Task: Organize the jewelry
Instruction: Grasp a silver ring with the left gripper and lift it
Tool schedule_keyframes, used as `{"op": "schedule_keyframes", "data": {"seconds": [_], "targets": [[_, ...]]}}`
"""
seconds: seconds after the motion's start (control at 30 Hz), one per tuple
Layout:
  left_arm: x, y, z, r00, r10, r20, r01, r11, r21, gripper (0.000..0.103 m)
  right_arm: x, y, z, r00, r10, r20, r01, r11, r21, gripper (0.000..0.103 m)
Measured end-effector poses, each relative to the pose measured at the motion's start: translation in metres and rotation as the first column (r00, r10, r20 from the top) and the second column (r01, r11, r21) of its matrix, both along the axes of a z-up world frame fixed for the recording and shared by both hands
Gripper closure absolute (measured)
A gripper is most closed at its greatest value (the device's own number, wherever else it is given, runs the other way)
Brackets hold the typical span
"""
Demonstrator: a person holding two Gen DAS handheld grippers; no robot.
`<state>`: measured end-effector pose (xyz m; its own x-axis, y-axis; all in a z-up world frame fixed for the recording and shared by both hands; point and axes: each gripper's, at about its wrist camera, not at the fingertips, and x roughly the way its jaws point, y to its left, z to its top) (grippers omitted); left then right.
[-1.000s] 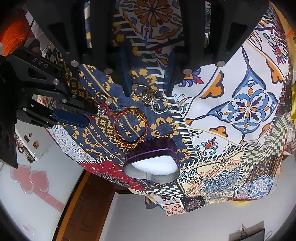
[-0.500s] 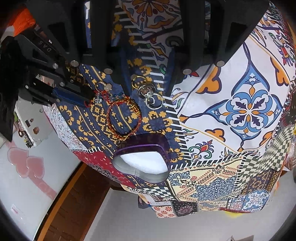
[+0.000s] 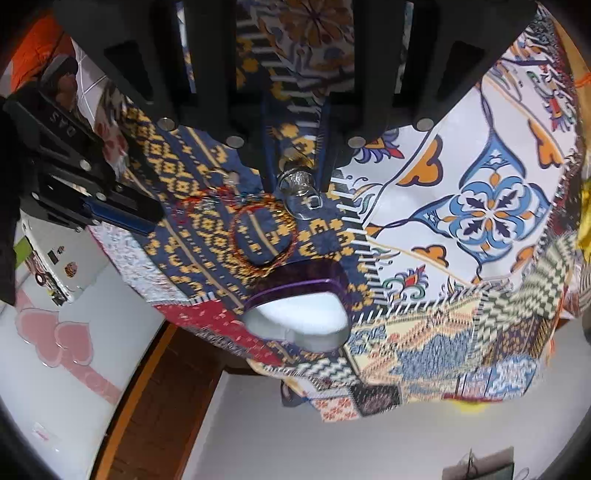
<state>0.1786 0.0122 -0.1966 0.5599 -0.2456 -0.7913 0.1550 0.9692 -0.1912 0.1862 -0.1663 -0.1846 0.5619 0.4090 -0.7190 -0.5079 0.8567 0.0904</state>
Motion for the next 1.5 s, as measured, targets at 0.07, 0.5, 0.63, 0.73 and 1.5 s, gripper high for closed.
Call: {"op": "schedule_keyframes", "data": {"seconds": [0.07,0.5,0.63,0.73,1.5], "targets": [[-0.007,-0.003,0.006,1.000,-0.017,0.013,0.017,1.000,0.003,0.083,-0.001,-0.001,0.003,1.000,-0.002,-0.005,0.002,1.000,0.009,0.092],[-0.043,-0.018,0.009,0.994,-0.108,-0.020,0.108,0.994,0.009,0.083,-0.017,0.002,0.009,0.999,0.014,-0.047,-0.012,1.000,0.028,0.088],[-0.050,-0.022,0.003,0.993,-0.113,-0.042,0.115,0.991,0.069,0.074,-0.020,0.005,0.011,0.998,0.030,-0.058,-0.028,0.999,0.036,0.088],[-0.057,-0.015,0.009,0.996,-0.091,-0.013,0.092,0.993,0.073,0.066,-0.023,0.011,0.013,0.997,0.048,-0.056,-0.045,0.998,0.040,0.088],[-0.045,-0.028,0.005,0.994,-0.110,0.031,0.107,0.992,0.074,0.067,-0.029,0.011,0.000,0.993,0.064,-0.097,-0.061,0.998,0.026,0.088]]}}
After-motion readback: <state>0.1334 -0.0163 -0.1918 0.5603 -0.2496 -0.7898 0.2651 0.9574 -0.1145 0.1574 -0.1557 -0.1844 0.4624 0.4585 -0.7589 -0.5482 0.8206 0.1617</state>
